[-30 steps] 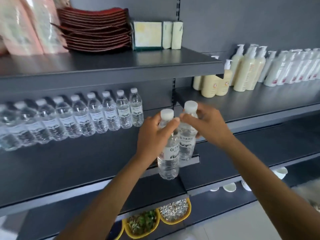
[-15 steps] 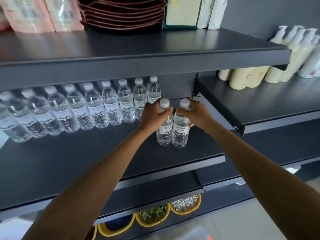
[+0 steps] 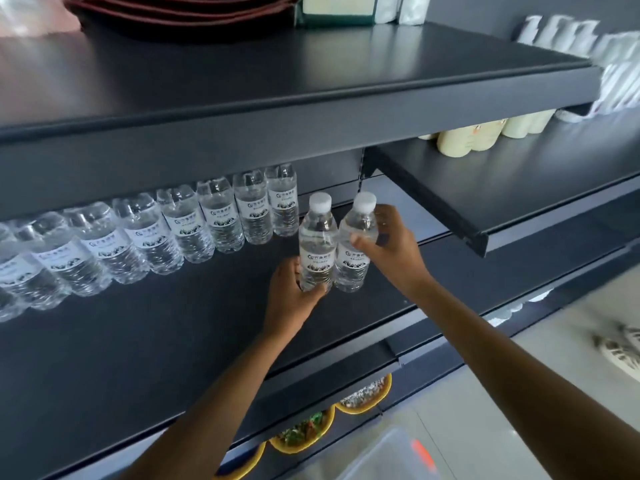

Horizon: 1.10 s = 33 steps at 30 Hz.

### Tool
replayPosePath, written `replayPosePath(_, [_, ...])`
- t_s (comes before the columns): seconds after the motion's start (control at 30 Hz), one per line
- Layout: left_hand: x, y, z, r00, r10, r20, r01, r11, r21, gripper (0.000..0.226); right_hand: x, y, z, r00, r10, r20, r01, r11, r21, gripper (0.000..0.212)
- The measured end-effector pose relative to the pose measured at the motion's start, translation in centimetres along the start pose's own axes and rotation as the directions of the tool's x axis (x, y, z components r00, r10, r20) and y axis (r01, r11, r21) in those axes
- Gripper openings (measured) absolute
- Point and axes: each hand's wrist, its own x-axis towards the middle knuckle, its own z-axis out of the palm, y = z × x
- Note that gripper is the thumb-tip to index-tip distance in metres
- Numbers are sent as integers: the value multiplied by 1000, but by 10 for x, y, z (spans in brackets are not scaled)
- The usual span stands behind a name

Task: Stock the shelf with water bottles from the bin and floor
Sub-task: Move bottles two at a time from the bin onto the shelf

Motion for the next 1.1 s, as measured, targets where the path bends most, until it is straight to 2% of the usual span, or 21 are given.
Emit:
replayPosePath(0.07, [5, -1, 2, 1000, 14, -27, -13, 999, 34, 54, -11, 13, 5, 999, -25, 33, 25, 1000, 0, 70])
replayPosePath(0.13, [16, -5, 7, 998, 7, -60, -6, 1000, 27, 51, -20, 27, 10, 998, 24, 61, -22, 999, -41, 75])
replayPosePath(0.27, [36, -6, 22, 990, -4, -140, 4, 1000, 1, 53, -16, 46, 27, 987, 156, 24, -152, 979, -135, 64])
replayPosePath(0.47, [63, -2, 31, 953, -59, -298, 62, 998, 2, 51, 24, 47, 48, 986, 166, 18, -163, 980, -116, 57])
replayPosePath(0.63, [82, 9, 35, 908, -179, -379, 189, 982, -10, 51, 64, 55, 59, 982, 188, 12, -183, 967, -175, 51])
replayPosePath(0.73, [91, 10, 39, 889, -226, -399, 262, 964, 37, 66, 87, 58, 63, 981, 195, -19, -194, 954, -228, 53])
replayPosePath(0.87, [97, 7, 47, 879, -244, -410, 293, 954, 62, 79, 108, 59, 67, 965, 262, -28, -262, 943, -207, 54])
replayPosePath(1.1, [103, 14, 60, 851, -290, -438, 335, 942, 29, 71, 130, 72, 79, 948, 313, -49, -317, 941, -120, 54])
